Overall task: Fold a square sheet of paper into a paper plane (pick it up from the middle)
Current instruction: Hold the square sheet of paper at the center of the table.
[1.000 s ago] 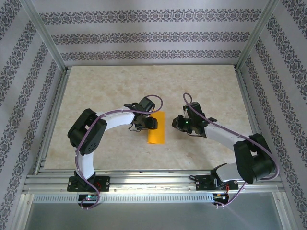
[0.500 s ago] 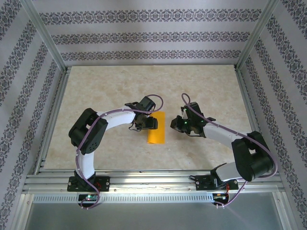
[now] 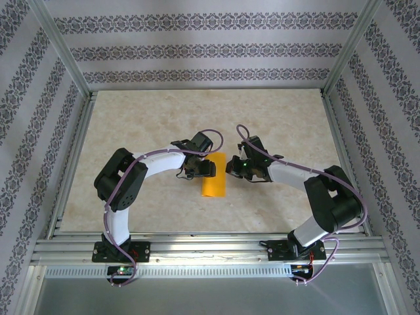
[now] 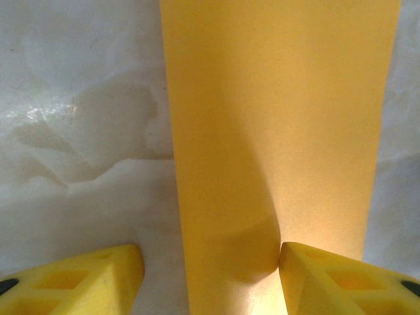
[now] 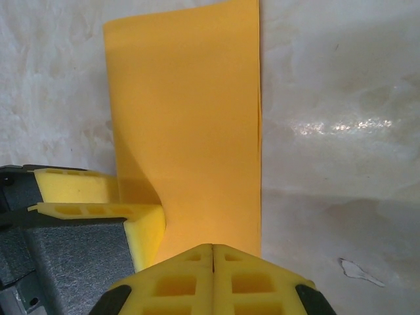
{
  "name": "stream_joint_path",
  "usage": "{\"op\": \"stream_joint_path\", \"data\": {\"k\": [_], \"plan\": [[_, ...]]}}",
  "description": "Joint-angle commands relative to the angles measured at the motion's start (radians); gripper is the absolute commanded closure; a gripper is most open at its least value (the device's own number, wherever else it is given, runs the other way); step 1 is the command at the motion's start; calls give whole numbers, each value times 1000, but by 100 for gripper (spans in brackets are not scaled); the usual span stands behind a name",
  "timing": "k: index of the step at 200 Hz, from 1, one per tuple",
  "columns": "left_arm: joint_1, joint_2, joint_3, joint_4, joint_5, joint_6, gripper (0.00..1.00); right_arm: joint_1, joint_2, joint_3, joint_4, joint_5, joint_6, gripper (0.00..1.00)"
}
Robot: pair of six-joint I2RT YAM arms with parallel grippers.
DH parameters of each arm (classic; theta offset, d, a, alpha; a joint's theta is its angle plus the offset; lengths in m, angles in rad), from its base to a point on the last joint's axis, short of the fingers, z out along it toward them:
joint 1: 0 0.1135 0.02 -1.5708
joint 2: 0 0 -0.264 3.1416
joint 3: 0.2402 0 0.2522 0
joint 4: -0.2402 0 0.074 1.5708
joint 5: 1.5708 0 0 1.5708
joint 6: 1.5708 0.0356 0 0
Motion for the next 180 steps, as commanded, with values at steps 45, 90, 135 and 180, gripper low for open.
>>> {"op": "stream_joint_path", "data": {"k": [45, 90, 135, 180], "plan": [[-15, 91, -50, 10, 15, -22, 41, 8, -42, -5, -18, 74, 2, 97], [-15, 94, -50, 16, 19, -32, 40, 8, -49, -8, -16, 68, 3, 97], [-15, 100, -52, 17, 30, -21, 40, 8, -76, -23, -11, 102, 14, 97], [-15, 100, -59, 14, 22, -13, 41, 6, -94, -34, 7, 107, 22, 97]]}}
